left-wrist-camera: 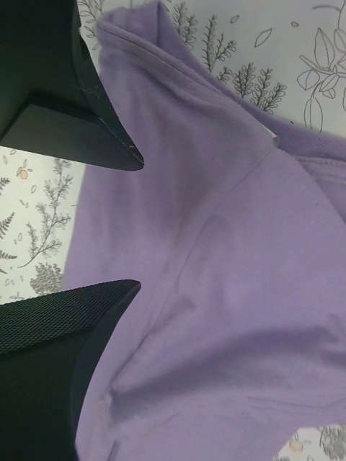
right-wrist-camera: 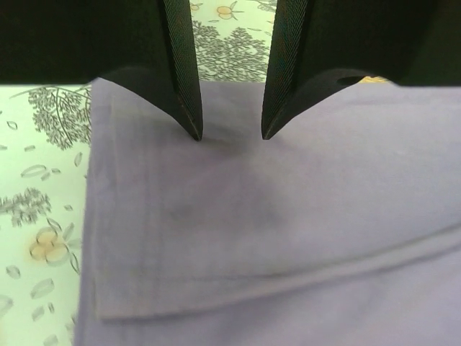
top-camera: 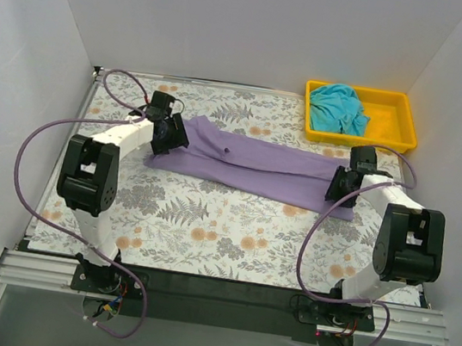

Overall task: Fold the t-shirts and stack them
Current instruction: Fold the tshirt

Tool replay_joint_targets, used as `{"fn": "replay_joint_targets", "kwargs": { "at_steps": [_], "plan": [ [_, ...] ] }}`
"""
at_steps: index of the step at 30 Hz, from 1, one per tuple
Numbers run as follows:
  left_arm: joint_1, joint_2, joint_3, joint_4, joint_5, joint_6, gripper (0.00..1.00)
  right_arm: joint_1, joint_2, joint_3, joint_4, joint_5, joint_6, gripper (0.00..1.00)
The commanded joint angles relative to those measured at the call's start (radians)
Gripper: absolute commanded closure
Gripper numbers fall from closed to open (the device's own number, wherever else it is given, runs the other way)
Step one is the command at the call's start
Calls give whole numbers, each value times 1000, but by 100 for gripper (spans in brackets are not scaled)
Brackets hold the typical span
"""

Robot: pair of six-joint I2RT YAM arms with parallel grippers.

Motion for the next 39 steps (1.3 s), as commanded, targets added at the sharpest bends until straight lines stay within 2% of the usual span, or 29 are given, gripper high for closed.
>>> {"fn": "replay_joint_targets", "kwargs": {
  "at_steps": [1,6,10,14,18,21,24,27,31,34,39],
  "plan": [
    [1,60,52,21,4,1,42,-64,-37,-38,41,-14,42,61],
    [5,110,24,-3,-75,-13,42,-112,-38,-104,48,-6,63,61],
    [21,82,-74,-40,-95,-42,42,-147,-53,-165,28,-8,83,60],
    [52,-49,-271,-63,-73,-53,42,-153,-102,-214,-66,-8,80,60],
    [60,-197,-393,-126,-66,-56,41,-153,-174,-261,-159,-21,72,59],
    [60,-271,-431,-141,-62,-54,41,-149,-256,-254,-210,-26,37,59],
    [58,-317,-401,-141,-53,-39,41,-118,-323,-198,-209,-90,-6,59],
    [54,-320,-361,-152,-39,-33,40,-34,-342,-103,-186,-156,-15,59],
    [54,-335,-321,-155,-39,-37,40,182,-304,-26,-72,-290,17,60],
    [54,-341,-307,-160,-35,-36,40,308,-201,-1,67,-372,52,60],
    [54,-351,-284,-170,-52,-31,40,457,-41,75,165,-455,72,61]
  ]
}}
